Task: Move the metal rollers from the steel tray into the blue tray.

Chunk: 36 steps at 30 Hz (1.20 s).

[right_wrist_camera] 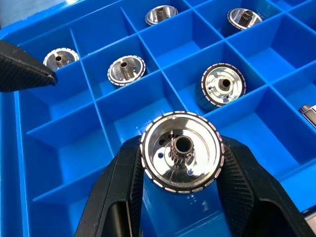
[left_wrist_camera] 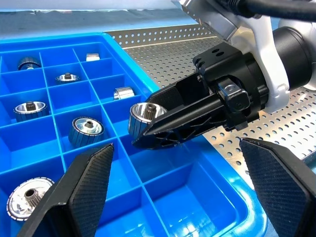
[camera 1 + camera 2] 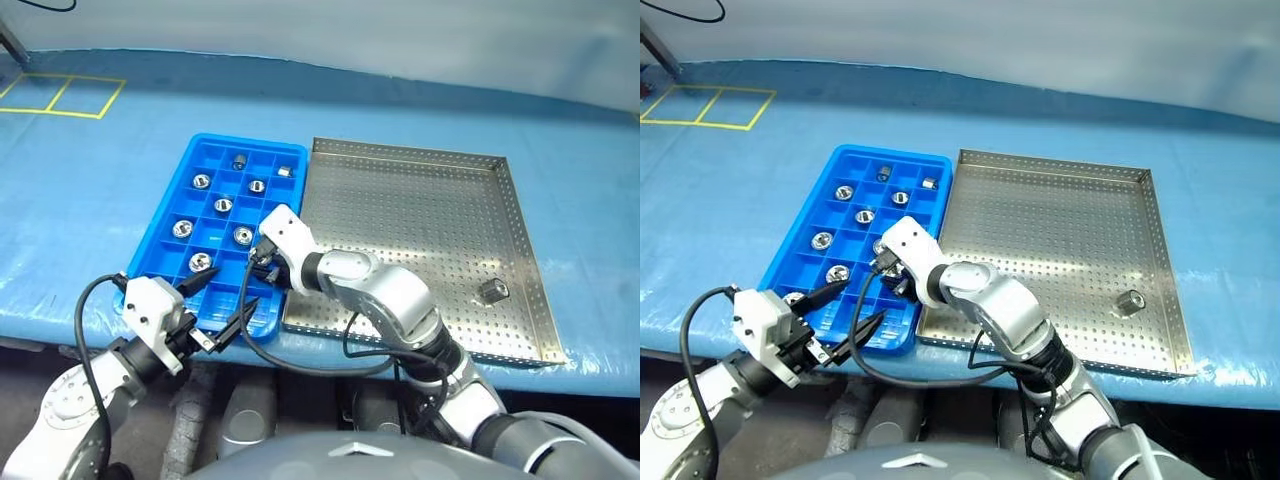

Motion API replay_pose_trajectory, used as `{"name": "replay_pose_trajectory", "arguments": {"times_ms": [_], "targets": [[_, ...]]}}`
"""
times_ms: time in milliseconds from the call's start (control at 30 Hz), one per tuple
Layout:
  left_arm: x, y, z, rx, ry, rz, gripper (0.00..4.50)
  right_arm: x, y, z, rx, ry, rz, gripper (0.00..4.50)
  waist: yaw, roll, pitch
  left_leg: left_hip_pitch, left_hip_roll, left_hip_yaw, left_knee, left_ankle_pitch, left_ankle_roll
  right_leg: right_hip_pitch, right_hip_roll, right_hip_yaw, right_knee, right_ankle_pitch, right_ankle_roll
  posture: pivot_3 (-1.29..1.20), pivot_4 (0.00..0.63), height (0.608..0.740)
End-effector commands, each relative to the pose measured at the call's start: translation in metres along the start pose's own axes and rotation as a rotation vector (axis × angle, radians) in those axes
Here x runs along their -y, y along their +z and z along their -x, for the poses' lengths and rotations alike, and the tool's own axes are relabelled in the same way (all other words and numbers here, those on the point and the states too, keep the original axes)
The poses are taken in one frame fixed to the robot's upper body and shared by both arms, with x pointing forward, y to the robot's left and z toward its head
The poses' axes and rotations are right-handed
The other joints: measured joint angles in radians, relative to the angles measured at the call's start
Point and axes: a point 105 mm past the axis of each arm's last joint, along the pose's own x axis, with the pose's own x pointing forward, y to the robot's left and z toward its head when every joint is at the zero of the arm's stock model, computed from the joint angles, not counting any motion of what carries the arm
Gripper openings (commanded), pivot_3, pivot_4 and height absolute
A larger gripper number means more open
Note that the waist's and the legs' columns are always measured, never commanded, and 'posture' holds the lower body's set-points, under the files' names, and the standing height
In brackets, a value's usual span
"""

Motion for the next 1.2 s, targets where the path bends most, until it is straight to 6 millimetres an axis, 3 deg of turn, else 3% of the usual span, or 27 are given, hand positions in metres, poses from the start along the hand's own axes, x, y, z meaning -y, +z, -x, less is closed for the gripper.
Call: {"name": "replay_pose_trajectory", "arguments": {"times_ms": [33, 267, 333, 400, 533, 600, 700, 833, 967, 1067, 1200], "targets": [[0.005, 0.006, -0.003, 0.027, -0.032, -0.007, 4.50, -0.008, -0.014, 0.002, -0.091, 0.038, 0.049, 1.72, 0.001, 0.000, 0.000, 0.000, 0.000, 0.000, 0.000, 0.000, 0.000, 0.000, 0.000, 0.000, 0.000, 0.000, 0.000, 0.26, 0.150, 0.740], [0.005, 0.007, -0.005, 0.028, -0.041, -0.009, 4.50, -0.009, -0.021, -0.002, -0.139, 0.030, 0.145, 1.72, 0.001, -0.001, 0.000, 0.000, 0.000, 0.000, 0.000, 0.000, 0.000, 0.000, 0.000, 0.000, 0.000, 0.000, 0.000, 0.25, 0.150, 0.740], [0.005, 0.007, -0.006, 0.029, -0.044, -0.009, 4.50, -0.007, -0.018, -0.003, -0.122, 0.012, 0.153, 2.51, 0.001, -0.001, -0.001, 0.000, 0.000, 0.000, 0.000, 0.000, 0.000, 0.000, 0.000, 0.000, 0.000, 0.000, 0.000, 0.24, 0.150, 0.740], [0.005, 0.007, -0.007, 0.028, -0.050, -0.010, 4.50, -0.001, -0.014, -0.005, -0.104, -0.032, 0.135, 2.95, 0.000, -0.001, -0.001, 0.000, 0.000, 0.000, 0.000, 0.000, 0.000, 0.000, 0.000, 0.000, 0.000, 0.000, 0.000, 0.24, 0.150, 0.740], [0.005, 0.007, -0.010, 0.027, -0.067, -0.013, 4.50, 0.010, -0.005, -0.001, -0.050, -0.087, 0.109, 4.28, 0.001, -0.001, -0.001, 0.000, 0.000, 0.000, 0.001, 0.000, 0.000, 0.001, 0.000, 0.000, 0.000, 0.000, 0.000, 0.21, 0.150, 0.740], [0.006, 0.008, -0.012, 0.029, -0.083, -0.017, 4.50, 0.016, 0.005, 0.006, 0.013, -0.113, 0.086, 4.28, 0.001, -0.001, -0.001, 0.000, -0.001, 0.000, 0.002, 0.000, 0.000, 0.001, -0.001, 0.000, -0.001, 0.000, 0.000, 0.21, 0.150, 0.740], [0.007, 0.012, -0.017, 0.042, -0.111, -0.028, 4.50, 0.040, 0.022, 0.027, 0.171, -0.248, 0.009, 4.28, 0.002, -0.001, -0.001, 0.000, -0.001, 0.000, 0.002, 0.000, 0.000, 0.001, -0.001, 0.000, -0.001, 0.000, 0.001, 0.19, 0.150, 0.740], [0.012, 0.014, -0.024, 0.047, -0.166, -0.040, 4.50, 0.075, 0.014, 0.064, 0.231, -0.460, -0.084, 4.28, -0.015, -0.001, -0.001, -0.002, -0.001, 0.000, 0.001, 0.000, 0.000, -0.001, -0.001, 0.000, -0.001, 0.001, 0.001, 0.16, 0.150, 0.740], [0.015, 0.017, -0.033, 0.055, -0.220, -0.048, 4.50, 0.112, -0.011, 0.110, 0.207, -0.732, -0.121, 4.28, -0.036, -0.001, -0.001, -0.002, 0.000, 0.000, -0.001, 0.000, 0.000, -0.001, 0.000, 0.000, -0.001, 0.001, 0.001, 0.11, 0.150, 0.740], [0.018, 0.020, -0.041, 0.056, -0.270, -0.060, 4.50, 0.139, -0.046, 0.155, 0.131, -0.982, -0.213, 4.28, -0.051, -0.001, -0.001, -0.001, 0.000, 0.000, -0.002, 0.000, 0.000, -0.001, 0.000, 0.000, -0.001, 0.001, 0.001, 0.06, 0.150, 0.740], [0.022, 0.023, -0.051, 0.054, -0.334, -0.083, 4.50, 0.148, -0.079, 0.187, 0.068, -1.147, -0.342, 4.28, -0.071, -0.001, -0.001, -0.001, 0.000, 0.000, -0.001, 0.000, 0.000, -0.001, 0.000, 0.001, -0.001, 0.001, 0.001, 0.02, 0.150, 0.740]]}}
